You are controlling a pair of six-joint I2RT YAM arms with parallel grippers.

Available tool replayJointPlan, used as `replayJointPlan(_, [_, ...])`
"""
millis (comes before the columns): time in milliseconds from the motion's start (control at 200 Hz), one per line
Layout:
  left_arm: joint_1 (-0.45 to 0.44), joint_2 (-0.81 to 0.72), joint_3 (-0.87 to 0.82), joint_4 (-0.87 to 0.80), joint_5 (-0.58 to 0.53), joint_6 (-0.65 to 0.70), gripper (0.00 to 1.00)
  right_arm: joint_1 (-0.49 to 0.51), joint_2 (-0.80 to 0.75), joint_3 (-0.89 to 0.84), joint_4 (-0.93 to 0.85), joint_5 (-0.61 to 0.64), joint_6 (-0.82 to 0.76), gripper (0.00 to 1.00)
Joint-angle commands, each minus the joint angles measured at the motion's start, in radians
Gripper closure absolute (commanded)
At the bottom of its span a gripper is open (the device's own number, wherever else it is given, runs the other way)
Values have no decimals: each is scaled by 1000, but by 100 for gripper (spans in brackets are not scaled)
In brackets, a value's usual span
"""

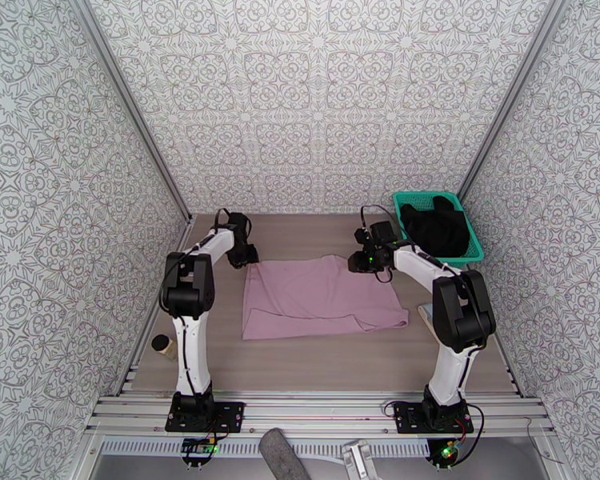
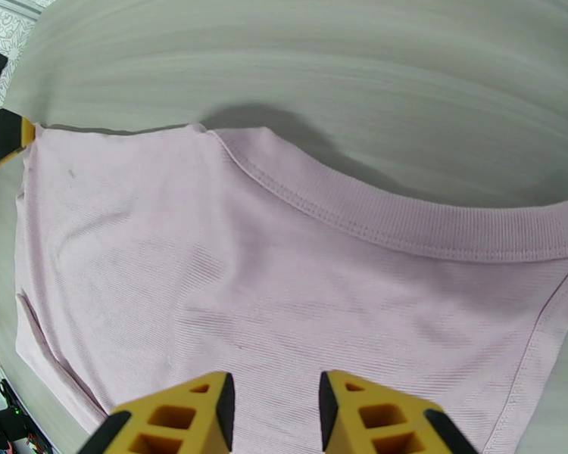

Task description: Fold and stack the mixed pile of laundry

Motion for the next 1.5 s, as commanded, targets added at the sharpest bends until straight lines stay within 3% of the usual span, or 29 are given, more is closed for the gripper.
replayJointPlan(0, [-19,47,2,-4,-3,16,60,10,-11,-11,-8,-9,13,63])
replayJointPlan(125, [-29,57,1,-7,-21,20,67,10,12,26,-21,-24,6,63])
replayJointPlan(255, [-38,58,4,-8,-26,24,87,13,79,110,-44,-36,-30,61])
replayJointPlan(415, [-53,45,-3,-7,-32,26,100,14,203,264,-51,-71,-77,55])
replayJointPlan(790, [-69,2,-20,-7,-50,24,100,74,546,778,-299,-59,-170,51])
replayJointPlan(1085, [-52,-33,-45,-27,-117,17,100,86,593,818,-324,54,-121,54])
replayJointPlan(1496, [-40,-33,-54,-29,-158,10,100,88,648,856,-345,92,-88,64])
